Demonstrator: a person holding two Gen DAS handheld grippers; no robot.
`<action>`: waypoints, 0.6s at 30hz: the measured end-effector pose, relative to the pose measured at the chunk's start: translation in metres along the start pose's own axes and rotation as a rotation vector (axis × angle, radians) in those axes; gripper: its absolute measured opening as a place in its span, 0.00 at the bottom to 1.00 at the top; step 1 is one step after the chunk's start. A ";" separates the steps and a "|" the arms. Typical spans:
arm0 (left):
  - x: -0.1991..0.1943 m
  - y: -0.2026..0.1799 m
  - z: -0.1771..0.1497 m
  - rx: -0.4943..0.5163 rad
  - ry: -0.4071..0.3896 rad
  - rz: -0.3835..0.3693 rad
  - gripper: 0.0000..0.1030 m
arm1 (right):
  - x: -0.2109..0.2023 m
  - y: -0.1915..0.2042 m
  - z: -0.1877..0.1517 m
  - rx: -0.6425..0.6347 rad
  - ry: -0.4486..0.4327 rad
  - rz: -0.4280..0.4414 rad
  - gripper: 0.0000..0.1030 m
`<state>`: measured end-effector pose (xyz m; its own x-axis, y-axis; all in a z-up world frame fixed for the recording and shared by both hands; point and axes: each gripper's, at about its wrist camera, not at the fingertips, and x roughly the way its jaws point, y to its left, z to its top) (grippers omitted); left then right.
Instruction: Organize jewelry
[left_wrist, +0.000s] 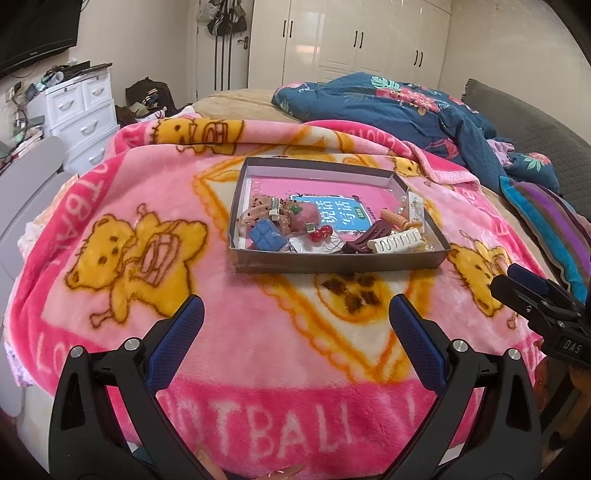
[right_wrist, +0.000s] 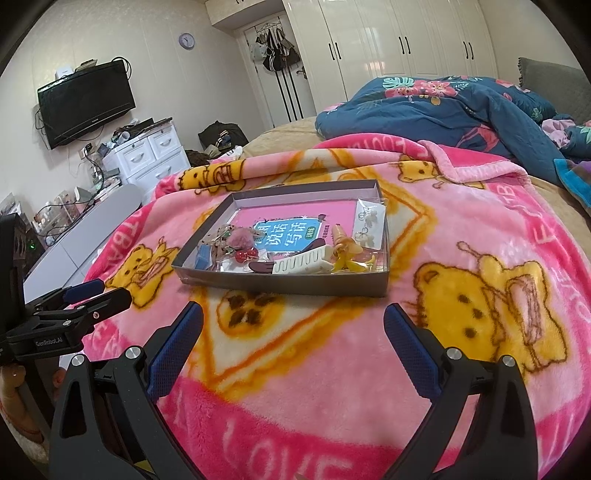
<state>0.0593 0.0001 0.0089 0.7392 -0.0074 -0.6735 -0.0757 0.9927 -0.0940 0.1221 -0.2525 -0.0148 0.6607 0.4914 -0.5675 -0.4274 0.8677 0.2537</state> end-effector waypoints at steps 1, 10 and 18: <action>0.000 -0.001 0.000 0.000 0.001 0.000 0.91 | 0.000 0.000 0.000 0.000 0.001 0.001 0.95; 0.000 -0.001 -0.001 0.001 0.005 0.005 0.91 | 0.000 -0.001 -0.001 0.002 0.001 -0.003 0.95; 0.002 0.001 -0.002 -0.004 0.012 0.003 0.91 | 0.000 -0.002 -0.003 0.002 0.002 -0.003 0.95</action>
<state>0.0592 0.0005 0.0063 0.7308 -0.0056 -0.6826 -0.0805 0.9923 -0.0944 0.1210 -0.2546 -0.0171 0.6605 0.4889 -0.5698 -0.4247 0.8691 0.2535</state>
